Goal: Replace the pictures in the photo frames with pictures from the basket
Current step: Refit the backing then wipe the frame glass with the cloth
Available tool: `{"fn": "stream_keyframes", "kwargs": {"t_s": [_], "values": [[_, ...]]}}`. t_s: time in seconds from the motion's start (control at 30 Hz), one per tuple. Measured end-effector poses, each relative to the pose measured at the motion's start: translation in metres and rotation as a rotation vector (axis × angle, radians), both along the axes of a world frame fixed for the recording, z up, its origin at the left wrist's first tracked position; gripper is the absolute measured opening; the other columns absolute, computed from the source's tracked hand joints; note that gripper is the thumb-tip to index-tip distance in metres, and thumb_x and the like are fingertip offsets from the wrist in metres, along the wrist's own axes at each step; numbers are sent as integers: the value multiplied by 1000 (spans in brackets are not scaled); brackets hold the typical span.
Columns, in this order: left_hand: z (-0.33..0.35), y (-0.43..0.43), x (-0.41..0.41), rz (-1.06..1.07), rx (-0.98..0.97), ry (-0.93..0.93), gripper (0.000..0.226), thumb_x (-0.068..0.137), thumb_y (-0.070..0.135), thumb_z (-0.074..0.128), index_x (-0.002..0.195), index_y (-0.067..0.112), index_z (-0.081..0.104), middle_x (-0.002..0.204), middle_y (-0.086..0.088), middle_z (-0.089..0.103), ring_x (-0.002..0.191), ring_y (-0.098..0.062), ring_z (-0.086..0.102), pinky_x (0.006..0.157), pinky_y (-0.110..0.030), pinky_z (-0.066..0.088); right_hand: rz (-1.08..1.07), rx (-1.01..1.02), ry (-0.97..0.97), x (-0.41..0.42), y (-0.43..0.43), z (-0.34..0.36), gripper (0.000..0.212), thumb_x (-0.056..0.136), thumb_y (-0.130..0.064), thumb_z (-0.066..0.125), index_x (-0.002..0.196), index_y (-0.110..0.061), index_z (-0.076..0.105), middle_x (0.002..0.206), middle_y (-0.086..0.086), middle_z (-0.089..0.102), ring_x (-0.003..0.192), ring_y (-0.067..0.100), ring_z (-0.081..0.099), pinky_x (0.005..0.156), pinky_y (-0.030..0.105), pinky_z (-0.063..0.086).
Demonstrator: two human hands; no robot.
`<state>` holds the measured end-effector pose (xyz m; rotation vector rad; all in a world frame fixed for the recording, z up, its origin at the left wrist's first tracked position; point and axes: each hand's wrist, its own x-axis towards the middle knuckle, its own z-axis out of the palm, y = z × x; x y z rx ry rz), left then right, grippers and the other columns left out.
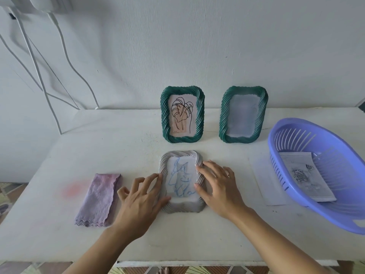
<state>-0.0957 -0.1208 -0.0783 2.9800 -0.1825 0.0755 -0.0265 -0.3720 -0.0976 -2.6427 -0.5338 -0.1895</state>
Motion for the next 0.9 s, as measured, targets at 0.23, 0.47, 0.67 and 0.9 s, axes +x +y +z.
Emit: {"fn": "stream_keyframes", "kwargs": {"t_s": [0.23,0.47,0.67,0.9], "values": [[0,1,2,47,-82,24,71,91,76,20,145,35,42,147,21,43,122,-14,45,85,-44,31,-80,48,-42,7,8,5,38,90,-55,44,109,-31,66,122,-10,57,115,14,56,95,43,39],[12,22,-7,92,-332,-142,49,93,66,37,119,37,67,116,23,60,105,-6,56,86,-36,33,-132,35,-144,10,34,12,13,84,-35,65,87,-22,66,110,-1,59,107,25,58,82,43,47],[25,96,-20,570,-397,-266,21,91,30,64,111,25,64,98,1,61,94,-28,61,83,-49,49,-1,201,-126,5,77,32,27,89,-43,48,102,-27,65,105,-11,63,104,17,59,85,41,45],[26,126,-17,729,-395,139,44,89,47,62,124,21,54,98,1,63,102,-29,59,85,-40,46,-97,260,-62,14,71,23,21,86,-36,58,104,-28,66,108,-9,64,108,20,58,85,43,47]]}}
